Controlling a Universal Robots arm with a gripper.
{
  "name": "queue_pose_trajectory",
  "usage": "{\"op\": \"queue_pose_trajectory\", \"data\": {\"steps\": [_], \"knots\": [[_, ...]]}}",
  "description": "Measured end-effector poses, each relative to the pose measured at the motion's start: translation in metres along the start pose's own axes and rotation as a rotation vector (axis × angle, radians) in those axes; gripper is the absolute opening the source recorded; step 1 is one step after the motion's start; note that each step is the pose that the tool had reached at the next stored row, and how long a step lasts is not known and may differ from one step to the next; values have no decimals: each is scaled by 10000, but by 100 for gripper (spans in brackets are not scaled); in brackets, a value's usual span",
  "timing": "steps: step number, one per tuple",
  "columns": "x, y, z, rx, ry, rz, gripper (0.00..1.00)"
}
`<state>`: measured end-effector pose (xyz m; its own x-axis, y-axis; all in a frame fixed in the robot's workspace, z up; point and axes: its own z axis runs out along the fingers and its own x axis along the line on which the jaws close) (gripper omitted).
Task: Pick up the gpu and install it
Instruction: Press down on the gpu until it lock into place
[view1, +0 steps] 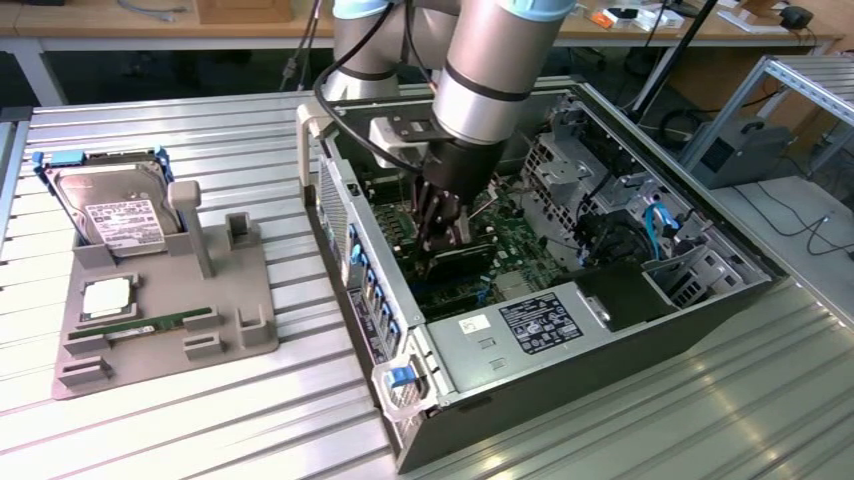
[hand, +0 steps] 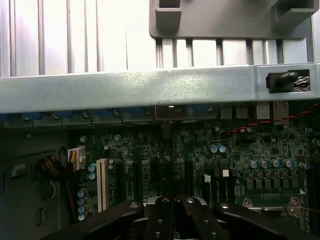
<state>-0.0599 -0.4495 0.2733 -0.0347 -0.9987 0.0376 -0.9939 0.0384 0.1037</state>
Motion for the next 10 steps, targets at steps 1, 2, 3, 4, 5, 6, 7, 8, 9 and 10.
{"op": "queue_pose_trajectory", "data": {"steps": [1,2,3,4,5,6,7,8,9,10], "knots": [[1,-1,5,-1,2,-3,11],[1,-1,8,-1,3,-6,11],[1,-2,12,-1,4,-9,11],[1,-2,16,-1,5,-12,11],[1,-2,21,0,6,-16,11],[0,-4,27,4,3,-22,11],[0,-4,32,3,5,-28,11],[0,-6,43,1,24,-44,11],[0,-6,46,1,31,-49,11],[0,-6,47,1,30,-50,11]]}}
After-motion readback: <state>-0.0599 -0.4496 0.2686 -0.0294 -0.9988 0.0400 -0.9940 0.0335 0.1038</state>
